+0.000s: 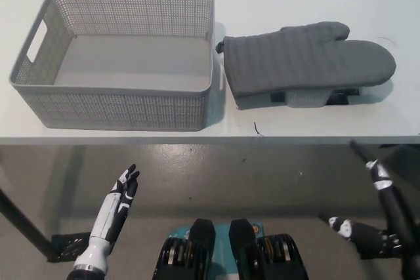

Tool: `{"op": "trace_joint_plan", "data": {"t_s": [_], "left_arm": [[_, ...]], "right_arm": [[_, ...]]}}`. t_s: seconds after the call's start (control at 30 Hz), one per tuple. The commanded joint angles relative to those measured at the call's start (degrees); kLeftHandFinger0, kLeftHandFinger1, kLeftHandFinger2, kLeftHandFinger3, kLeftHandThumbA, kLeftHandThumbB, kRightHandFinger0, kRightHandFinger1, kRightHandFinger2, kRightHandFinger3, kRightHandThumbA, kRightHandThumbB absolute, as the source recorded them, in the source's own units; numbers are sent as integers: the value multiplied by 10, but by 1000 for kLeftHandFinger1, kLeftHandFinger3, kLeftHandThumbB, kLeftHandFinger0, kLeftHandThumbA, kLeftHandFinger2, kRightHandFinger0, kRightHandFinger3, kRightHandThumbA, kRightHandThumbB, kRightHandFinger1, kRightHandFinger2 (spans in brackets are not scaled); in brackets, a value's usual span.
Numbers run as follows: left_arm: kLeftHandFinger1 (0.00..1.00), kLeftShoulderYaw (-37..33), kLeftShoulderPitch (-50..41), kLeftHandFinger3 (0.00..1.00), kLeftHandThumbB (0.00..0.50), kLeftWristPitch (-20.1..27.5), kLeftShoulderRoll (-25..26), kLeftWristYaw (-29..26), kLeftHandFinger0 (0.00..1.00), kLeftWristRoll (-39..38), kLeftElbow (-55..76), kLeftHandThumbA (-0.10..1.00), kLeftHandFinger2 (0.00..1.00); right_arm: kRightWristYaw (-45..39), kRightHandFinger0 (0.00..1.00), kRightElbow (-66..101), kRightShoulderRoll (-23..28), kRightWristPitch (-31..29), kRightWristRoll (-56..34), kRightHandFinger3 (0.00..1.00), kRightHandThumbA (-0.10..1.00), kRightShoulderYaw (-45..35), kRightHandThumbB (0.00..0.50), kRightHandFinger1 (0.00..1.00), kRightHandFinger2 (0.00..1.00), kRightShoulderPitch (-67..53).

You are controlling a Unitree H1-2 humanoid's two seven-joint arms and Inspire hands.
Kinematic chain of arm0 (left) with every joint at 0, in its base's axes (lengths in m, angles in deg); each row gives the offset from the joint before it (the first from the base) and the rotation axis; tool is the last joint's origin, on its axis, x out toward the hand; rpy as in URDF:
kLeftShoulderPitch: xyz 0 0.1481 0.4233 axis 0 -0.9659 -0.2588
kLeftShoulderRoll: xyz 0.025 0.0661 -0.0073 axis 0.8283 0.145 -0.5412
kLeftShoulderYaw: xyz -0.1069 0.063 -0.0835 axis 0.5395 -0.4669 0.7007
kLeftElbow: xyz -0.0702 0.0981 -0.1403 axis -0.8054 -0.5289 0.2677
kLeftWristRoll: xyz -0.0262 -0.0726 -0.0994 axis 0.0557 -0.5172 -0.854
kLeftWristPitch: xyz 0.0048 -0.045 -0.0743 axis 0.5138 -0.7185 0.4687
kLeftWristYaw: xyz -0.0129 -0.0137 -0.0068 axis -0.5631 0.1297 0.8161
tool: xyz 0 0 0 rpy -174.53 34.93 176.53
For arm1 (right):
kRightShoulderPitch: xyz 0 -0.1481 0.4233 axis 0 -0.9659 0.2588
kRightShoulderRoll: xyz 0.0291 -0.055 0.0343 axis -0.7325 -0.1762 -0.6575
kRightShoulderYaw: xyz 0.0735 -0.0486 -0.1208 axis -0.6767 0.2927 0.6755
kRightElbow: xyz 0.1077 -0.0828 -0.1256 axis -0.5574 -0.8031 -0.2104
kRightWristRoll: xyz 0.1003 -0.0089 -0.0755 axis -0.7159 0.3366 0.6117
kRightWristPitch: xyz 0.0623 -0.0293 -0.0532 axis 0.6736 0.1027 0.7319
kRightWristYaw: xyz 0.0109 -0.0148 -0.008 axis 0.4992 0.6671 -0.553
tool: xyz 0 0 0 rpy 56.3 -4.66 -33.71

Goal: Usethe right hand to pick up a oven gloves on top of a leveled container and place it into another larger container on the left side

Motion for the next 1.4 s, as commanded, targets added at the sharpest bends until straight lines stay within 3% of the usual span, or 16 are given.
{"op": "trace_joint_plan", "data": {"t_s": [0.0,0.07,0.17,0.27,0.43,0.57,0.7,1.03,1.17,1.37], "left_arm": [[1000,-6,13,1000,496,43,13,-24,1000,13,6,1000,1000],[1000,-6,13,1000,500,43,13,-23,1000,12,6,1000,1000],[1000,-7,9,1000,498,43,10,-24,1000,15,7,1000,1000],[1000,-5,9,1000,500,43,9,-19,1000,7,6,1000,1000],[1000,-6,11,1000,500,43,9,-17,1000,6,5,1000,1000],[1000,-8,11,1000,500,43,10,-15,1000,2,4,1000,1000],[1000,-10,10,1000,500,43,10,-18,1000,7,4,1000,1000],[1000,-18,8,1000,500,43,12,-19,1000,7,6,1000,1000],[1000,-18,10,1000,500,43,12,-14,951,1,3,1000,1000],[1000,-20,11,1000,500,43,14,-16,878,3,0,1000,1000]], "right_arm": [[-21,1000,127,46,67,167,1000,1000,-45,260,1000,1000,33],[-36,1000,126,52,99,173,1000,1000,-47,291,1000,1000,56],[-57,1000,120,63,139,187,1000,1000,-48,289,1000,1000,88],[-76,1000,109,70,171,223,1000,1000,-40,232,1000,1000,129],[-105,1000,63,76,219,290,1000,1000,-12,192,1000,1000,199],[-89,1000,3,74,220,300,1000,1000,7,192,1000,1000,234],[-69,1000,-62,75,223,311,1000,1000,25,222,1000,1000,268],[-42,1000,-178,67,228,301,1000,1000,49,218,1000,1000,318],[-34,1000,-216,59,228,293,1000,1000,56,238,1000,1000,331],[-27,1000,-240,50,234,296,1000,1000,67,226,1000,1000,347]]}}
